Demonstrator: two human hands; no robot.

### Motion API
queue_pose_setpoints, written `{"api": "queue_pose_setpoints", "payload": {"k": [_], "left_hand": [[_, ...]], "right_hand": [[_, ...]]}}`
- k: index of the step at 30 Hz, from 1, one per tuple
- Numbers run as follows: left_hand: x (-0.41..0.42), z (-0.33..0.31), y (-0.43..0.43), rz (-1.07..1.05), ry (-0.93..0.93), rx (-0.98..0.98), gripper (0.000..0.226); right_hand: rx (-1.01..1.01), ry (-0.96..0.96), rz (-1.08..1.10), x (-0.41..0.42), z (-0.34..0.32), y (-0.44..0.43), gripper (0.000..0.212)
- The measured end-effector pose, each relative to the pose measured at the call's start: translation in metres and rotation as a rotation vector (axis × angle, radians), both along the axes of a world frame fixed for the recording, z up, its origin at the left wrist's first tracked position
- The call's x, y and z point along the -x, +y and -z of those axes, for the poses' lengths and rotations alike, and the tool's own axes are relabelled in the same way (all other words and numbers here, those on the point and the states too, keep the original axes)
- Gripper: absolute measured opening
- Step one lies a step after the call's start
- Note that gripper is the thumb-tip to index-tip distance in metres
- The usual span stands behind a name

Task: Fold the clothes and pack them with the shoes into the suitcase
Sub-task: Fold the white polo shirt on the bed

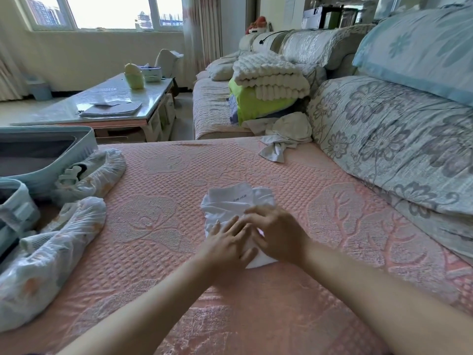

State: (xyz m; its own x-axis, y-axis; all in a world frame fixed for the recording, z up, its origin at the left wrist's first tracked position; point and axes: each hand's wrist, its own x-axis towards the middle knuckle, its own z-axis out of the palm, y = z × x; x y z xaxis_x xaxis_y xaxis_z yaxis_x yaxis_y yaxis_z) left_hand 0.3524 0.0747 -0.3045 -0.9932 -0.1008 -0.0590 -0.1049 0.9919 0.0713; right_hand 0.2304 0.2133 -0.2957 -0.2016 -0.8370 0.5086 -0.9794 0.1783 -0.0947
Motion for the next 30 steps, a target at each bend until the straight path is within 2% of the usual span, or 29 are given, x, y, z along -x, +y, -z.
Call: {"api": "queue_pose_setpoints", "payload": {"k": [1, 3, 5, 7, 11, 14, 16, 17, 19, 21, 22, 26, 28, 30], "left_hand": [[-0.002, 0.002, -0.004, -0.011, 0.027, -0.012, 0.095], [-0.005, 0.006, -0.015, -0.030, 0.079, -0.067, 0.087], [-0.009, 0.006, -0.028, -0.058, 0.083, -0.171, 0.066], [-0.014, 0.005, -0.038, -0.085, 0.045, -0.223, 0.059], [-0.025, -0.006, -0.041, -0.123, 0.033, 0.021, 0.068], [-0.028, -0.021, -0.029, -0.035, 0.183, 0.140, 0.058], [-0.031, -0.024, -0.020, 0.059, 0.224, 0.164, 0.072], [-0.032, -0.023, -0.018, 0.082, 0.173, 0.163, 0.084], [-0.034, -0.017, -0.015, 0.068, 0.028, 0.152, 0.103], [-0.033, -0.015, -0.015, 0.033, 0.017, 0.075, 0.104], [-0.031, -0.016, -0.016, 0.025, 0.032, 0.029, 0.102], [-0.022, -0.026, -0.022, 0.012, -0.020, -0.041, 0.085], [-0.017, -0.032, -0.022, 0.020, -0.003, -0.055, 0.057], [-0.016, -0.044, -0.023, 0.002, 0.030, -0.116, 0.027]], "right_hand": [[-0.081, -0.117, -0.012, -0.001, 0.007, 0.002, 0.046], [-0.254, -0.308, 0.040, -0.002, 0.016, 0.009, 0.065], [-0.372, -0.314, 0.122, 0.001, 0.019, 0.014, 0.065], [-0.447, -0.293, 0.183, 0.000, 0.018, 0.016, 0.062], [-0.527, -0.366, 0.244, -0.004, 0.013, 0.024, 0.063], [-0.520, -0.386, 0.260, -0.004, 0.009, 0.030, 0.061], [-0.525, -0.344, 0.271, -0.006, 0.006, 0.031, 0.062], [-0.546, -0.322, 0.259, -0.005, 0.005, 0.031, 0.067], [-0.634, -0.259, 0.183, 0.000, 0.004, 0.033, 0.093], [-0.715, -0.171, 0.106, 0.007, 0.005, 0.035, 0.115], [-0.723, -0.165, 0.095, 0.010, 0.007, 0.036, 0.116], [-0.588, -0.282, 0.166, 0.009, 0.004, 0.036, 0.093], [-0.531, -0.298, 0.165, 0.008, -0.002, 0.031, 0.079], [-0.452, -0.384, 0.154, 0.009, -0.017, 0.028, 0.056]]}}
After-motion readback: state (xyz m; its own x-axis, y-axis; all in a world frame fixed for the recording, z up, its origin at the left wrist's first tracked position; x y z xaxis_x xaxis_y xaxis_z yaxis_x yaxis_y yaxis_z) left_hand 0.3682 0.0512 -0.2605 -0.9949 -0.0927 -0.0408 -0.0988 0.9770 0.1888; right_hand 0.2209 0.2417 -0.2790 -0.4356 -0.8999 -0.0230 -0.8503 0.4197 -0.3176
